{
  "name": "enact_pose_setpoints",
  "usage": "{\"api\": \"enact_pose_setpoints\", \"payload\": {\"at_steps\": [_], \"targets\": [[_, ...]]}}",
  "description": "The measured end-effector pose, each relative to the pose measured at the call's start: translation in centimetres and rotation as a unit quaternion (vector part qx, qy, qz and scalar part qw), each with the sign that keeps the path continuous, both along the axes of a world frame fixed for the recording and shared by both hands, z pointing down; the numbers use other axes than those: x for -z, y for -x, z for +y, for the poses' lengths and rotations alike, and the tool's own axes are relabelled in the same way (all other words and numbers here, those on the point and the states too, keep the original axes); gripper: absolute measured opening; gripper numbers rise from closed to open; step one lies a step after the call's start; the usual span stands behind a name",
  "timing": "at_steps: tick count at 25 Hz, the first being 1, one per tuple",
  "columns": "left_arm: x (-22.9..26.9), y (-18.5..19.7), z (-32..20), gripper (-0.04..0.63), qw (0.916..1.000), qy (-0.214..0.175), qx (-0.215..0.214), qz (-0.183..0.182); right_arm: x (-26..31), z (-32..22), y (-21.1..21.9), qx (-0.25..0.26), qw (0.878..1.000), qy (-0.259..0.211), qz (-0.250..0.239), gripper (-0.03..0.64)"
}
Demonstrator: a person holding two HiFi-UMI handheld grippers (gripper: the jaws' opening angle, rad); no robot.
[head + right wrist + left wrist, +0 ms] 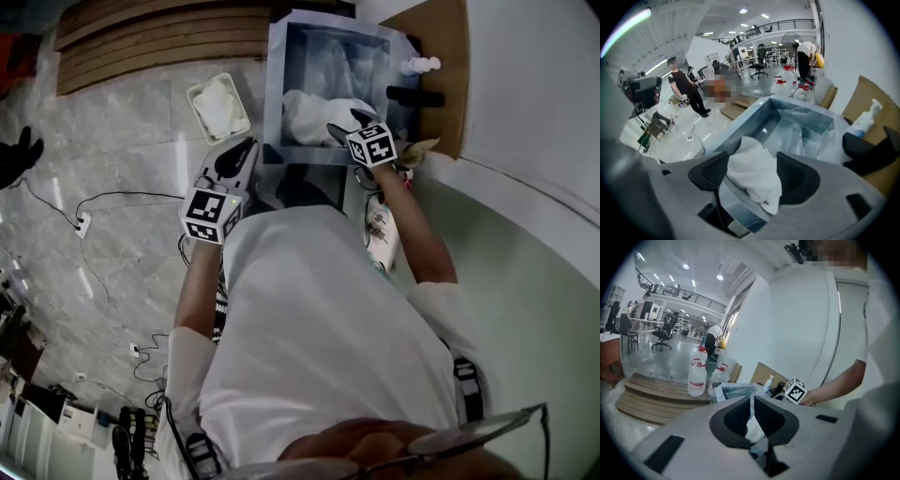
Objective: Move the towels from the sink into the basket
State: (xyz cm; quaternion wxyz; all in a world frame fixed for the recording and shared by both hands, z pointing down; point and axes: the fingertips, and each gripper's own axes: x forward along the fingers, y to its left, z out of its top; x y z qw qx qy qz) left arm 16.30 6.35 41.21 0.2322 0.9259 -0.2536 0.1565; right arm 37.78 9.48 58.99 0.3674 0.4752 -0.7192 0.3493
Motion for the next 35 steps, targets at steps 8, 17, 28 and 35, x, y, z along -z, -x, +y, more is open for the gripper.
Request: {"api": "enact_pose_setpoints", "payload": {"at_steps": [8, 17, 28, 35], "targets": [[-4.6, 0.7, 1.6, 0.028, 0.9977, 0.041, 0.049, -0.023, -12.7, 1.2, -0.2, 0.077, 0.988, 0.131, 0.022, 0.501], [-8.6, 4.4, 3.4, 0.029, 0.9896, 0.081, 0.109, -0.047, -21.8, 2.5, -0.4, 0.114, 0.961, 0.246, 0.059, 0.523], [-6.8, 6.3, 3.3, 0.029, 0.9923, 0.058, 0.099, -0.047, -17.9, 1.9, -0.3, 0.114, 0.967, 0.22, 0.058, 0.143], [-4.4, 6.9, 3.8, 0.029, 0.996, 0.04, 0.072, -0.036, -8.9, 0.8, -0.4, 0.068, 0.988, 0.137, 0.018, 0.135]]}}
